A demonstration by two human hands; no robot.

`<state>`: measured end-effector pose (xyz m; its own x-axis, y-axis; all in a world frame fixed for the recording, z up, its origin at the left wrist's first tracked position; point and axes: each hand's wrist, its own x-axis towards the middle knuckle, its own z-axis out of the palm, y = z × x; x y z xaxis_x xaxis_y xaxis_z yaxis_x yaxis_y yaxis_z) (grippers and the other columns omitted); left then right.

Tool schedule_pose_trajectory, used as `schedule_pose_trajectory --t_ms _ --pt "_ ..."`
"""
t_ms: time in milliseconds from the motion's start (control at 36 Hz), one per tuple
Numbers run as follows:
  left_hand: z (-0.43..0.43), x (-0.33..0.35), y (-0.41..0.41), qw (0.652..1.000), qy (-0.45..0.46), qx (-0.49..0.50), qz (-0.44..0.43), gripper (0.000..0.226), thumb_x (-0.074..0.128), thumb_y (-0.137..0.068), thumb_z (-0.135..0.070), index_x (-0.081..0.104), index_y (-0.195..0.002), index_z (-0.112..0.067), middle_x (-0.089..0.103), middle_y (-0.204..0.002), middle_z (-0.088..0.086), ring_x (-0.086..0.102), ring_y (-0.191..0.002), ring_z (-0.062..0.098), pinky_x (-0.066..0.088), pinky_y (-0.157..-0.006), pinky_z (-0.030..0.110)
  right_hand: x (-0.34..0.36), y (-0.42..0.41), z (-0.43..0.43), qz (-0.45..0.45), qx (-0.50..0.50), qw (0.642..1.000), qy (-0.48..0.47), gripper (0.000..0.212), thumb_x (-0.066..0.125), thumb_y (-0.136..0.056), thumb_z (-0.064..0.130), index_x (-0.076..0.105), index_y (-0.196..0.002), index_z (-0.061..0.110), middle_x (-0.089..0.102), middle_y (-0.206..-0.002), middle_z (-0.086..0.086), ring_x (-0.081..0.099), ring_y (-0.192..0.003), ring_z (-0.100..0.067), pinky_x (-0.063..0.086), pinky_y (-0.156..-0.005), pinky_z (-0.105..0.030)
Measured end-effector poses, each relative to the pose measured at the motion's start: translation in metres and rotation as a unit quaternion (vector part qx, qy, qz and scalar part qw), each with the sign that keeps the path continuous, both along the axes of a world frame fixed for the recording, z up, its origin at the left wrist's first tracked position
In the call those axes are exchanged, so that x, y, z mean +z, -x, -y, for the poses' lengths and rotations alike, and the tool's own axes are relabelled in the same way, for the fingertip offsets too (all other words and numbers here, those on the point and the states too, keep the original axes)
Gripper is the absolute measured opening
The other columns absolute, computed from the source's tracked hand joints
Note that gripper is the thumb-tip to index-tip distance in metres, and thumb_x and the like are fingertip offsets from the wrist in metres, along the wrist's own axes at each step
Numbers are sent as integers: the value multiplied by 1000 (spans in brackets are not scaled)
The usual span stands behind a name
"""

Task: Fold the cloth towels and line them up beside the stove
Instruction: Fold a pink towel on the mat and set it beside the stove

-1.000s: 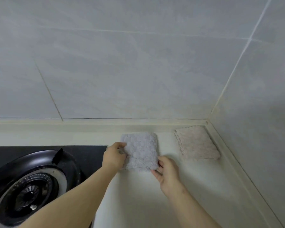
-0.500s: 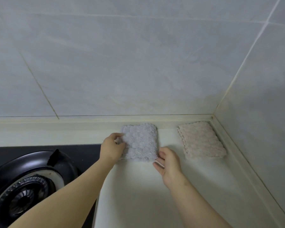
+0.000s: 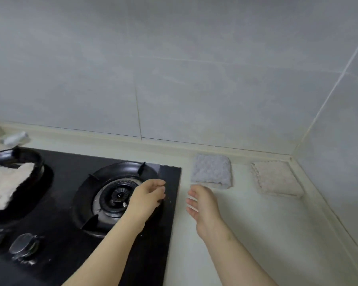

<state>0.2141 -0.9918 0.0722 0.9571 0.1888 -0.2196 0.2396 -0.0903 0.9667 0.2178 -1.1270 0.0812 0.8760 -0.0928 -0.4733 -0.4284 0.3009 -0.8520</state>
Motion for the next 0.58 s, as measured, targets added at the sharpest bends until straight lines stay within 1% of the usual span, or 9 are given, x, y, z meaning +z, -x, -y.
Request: schedule_pose_trajectory --t_ms 28,83,139,194,278,333,389,472,583 --pt "-12 0 11 1000 5 13 -2 14 55 -91 -10 62 -92 -23 64 -88 1 60 -79 12 47 -71 23 2 7 -12 4 20 1000 4 13 49 -91 13 52 -81 19 53 -89 -1 50 -79 -16 43 -70 -28" --pt "-36 2 32 999 20 47 -6 15 55 -90 -9 63 -90 -21 64 -85 2 60 -76 14 51 -73 26 5 20 -35 7 52 999 9 12 49 -92 14 53 -81 19 55 -92 -2 51 -81 -17 44 -72 -28" --pt "-61 6 53 996 29 80 -3 14 55 -90 -6 64 -93 -17 65 -87 3 61 -79 13 50 -67 22 9 34 -60 9 77 997 18 12 49 -92 14 53 -82 19 57 -96 -3 53 -87 -19 46 -78 -30" --pt "-85 10 75 995 27 98 7 14 55 -90 -7 64 -97 -15 66 -87 4 61 -79 12 48 -67 21 11 51 -86 5 100 994 37 13 50 -92 13 54 -81 19 59 -99 -4 56 -91 -19 48 -81 -32" --pt "-124 15 106 992 41 122 12 15 53 -91 -7 63 -93 -18 65 -85 3 60 -78 11 47 -67 21 14 76 -127 0 123 991 43 11 52 -90 12 56 -83 19 61 -100 -5 57 -89 -17 49 -75 -28" --pt "-152 17 129 989 46 142 14 16 53 -91 -8 63 -90 -20 65 -87 2 61 -79 11 47 -67 22 16 92 -158 -8 136 989 59 12 52 -90 12 55 -81 20 61 -100 -4 58 -88 -16 49 -74 -27" --pt "-185 19 154 986 48 156 20 15 54 -91 -8 63 -91 -21 65 -88 3 61 -80 12 47 -68 22 17 110 -193 -9 149 987 62 16 51 -90 11 53 -78 21 60 -98 -3 57 -86 -16 49 -75 -28" --pt "-241 22 196 982 52 177 30 15 54 -91 -6 62 -91 -18 62 -81 4 57 -76 14 45 -68 23 18 144 -253 9 185 981 52 17 50 -90 9 53 -76 19 58 -91 -3 55 -84 -17 49 -78 -31" --pt "-323 20 255 974 39 222 31 16 53 -90 -7 62 -88 -20 64 -86 2 59 -78 14 46 -72 25 17 193 -345 9 242 967 76 16 50 -91 12 53 -77 19 59 -94 -3 57 -88 -19 49 -76 -29"
